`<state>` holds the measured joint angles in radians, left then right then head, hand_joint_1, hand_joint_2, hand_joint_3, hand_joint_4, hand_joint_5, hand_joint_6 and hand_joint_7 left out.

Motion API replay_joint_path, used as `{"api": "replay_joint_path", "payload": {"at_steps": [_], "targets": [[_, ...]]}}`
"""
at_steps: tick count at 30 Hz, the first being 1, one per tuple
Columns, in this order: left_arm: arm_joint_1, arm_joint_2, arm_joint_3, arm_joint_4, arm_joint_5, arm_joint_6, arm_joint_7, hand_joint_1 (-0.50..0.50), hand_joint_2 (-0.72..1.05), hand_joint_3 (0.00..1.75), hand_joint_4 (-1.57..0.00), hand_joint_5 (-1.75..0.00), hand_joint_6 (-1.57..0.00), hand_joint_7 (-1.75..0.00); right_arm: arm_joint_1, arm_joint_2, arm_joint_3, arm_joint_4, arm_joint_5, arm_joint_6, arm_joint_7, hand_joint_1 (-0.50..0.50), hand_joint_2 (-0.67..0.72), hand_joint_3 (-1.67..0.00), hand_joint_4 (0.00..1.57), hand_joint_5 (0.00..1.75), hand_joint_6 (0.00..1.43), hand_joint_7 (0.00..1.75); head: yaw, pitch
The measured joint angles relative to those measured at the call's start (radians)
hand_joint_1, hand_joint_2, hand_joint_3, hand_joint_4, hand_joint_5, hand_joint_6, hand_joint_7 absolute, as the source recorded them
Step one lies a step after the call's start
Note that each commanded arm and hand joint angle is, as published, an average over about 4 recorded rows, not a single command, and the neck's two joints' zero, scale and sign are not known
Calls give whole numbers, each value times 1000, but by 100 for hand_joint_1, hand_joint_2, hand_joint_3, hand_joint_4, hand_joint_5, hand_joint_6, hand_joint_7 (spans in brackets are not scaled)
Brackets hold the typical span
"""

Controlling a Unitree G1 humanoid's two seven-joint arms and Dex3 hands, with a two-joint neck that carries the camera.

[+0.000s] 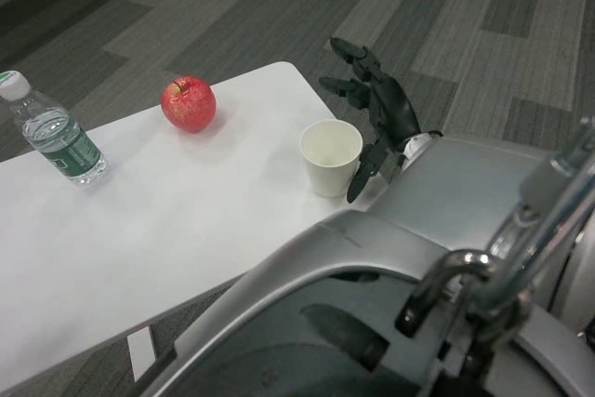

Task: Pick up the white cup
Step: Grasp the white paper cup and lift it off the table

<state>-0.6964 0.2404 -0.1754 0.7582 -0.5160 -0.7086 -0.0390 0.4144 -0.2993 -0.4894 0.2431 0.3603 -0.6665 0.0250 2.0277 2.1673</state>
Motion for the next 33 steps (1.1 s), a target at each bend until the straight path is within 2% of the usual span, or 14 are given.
{"api": "replay_joint_path", "payload": {"at_steps": [23, 29, 33], "targets": [[0, 0, -1, 8, -2, -1, 0, -50, -64, 9, 0, -31, 0, -14, -120, -8, 184, 137, 1, -3, 46, -42, 72, 0, 34, 39, 0, 28, 27, -22], [0, 0, -1, 9, -2, -1, 0, -50, -64, 9, 0, -31, 0, -14, -160, -8, 205, 186, 4, -9, 55, -42, 72, 0, 26, 34, 0, 28, 37, -26], [0, 0, -1, 9, -3, -1, 0, -50, -64, 9, 0, -31, 0, -14, -175, -8, 216, 207, 7, -13, 57, -42, 72, 0, 12, 29, 0, 28, 45, -27]]}}
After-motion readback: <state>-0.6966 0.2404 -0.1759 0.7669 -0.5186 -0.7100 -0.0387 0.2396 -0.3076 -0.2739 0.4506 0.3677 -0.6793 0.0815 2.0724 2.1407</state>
